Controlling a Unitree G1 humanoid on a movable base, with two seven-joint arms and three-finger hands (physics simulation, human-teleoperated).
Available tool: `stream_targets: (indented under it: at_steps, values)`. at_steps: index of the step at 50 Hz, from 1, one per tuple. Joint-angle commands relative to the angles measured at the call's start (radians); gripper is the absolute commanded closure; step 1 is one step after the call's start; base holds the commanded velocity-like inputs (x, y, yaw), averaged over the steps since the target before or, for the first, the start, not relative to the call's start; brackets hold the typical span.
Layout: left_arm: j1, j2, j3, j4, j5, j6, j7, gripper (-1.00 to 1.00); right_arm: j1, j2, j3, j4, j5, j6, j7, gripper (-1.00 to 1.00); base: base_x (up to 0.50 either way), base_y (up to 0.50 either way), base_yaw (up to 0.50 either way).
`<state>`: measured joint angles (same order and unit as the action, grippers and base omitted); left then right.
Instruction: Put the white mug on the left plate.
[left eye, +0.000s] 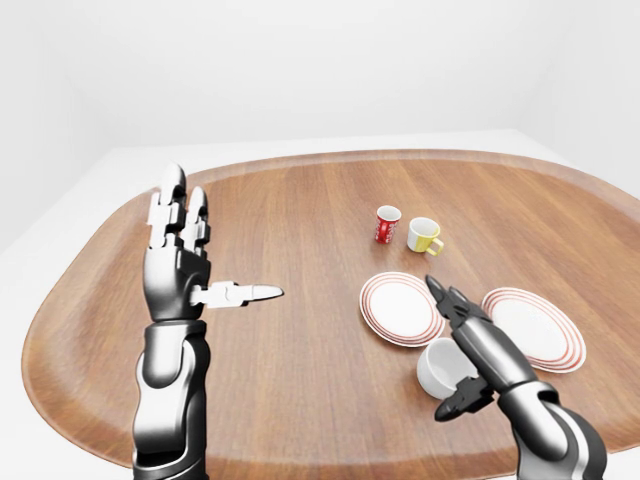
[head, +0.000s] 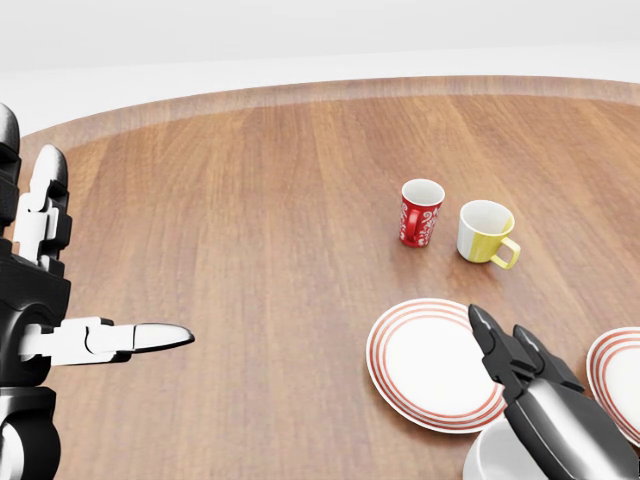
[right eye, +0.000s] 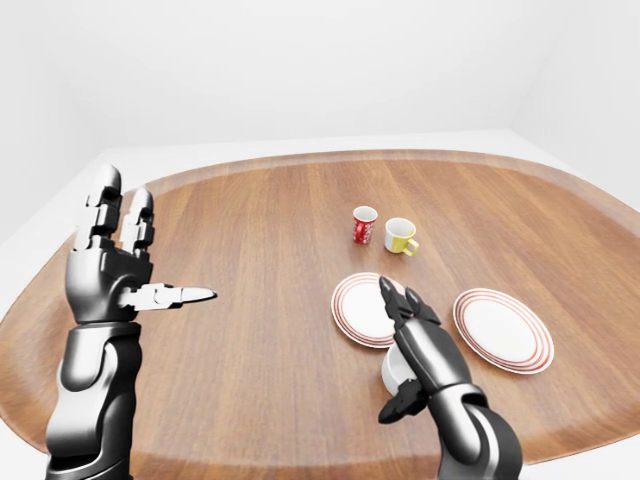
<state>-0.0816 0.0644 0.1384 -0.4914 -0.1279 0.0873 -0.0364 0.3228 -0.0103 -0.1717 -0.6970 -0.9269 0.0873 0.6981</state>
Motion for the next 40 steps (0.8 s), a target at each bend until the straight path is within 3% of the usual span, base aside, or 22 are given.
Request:
stream_targets:
  at_steps: [1, 40]
  values:
    - [0.001, 0.000, -0.001, 0.002, 0.001, 0.000, 0.000, -0.97, -0.007, -0.011, -0.001, 0.046, -0.011, 0.000, 0.000, -1.00, 0.00, 0.00, 0.00]
    - [0.008, -0.005, -0.009, -0.002, 0.008, 0.000, -0.003, -0.97, -0.081, -0.063, -0.050, 0.204, 0.026, 0.000, 0.000, -1.00, 0.00, 0.00, 0.00]
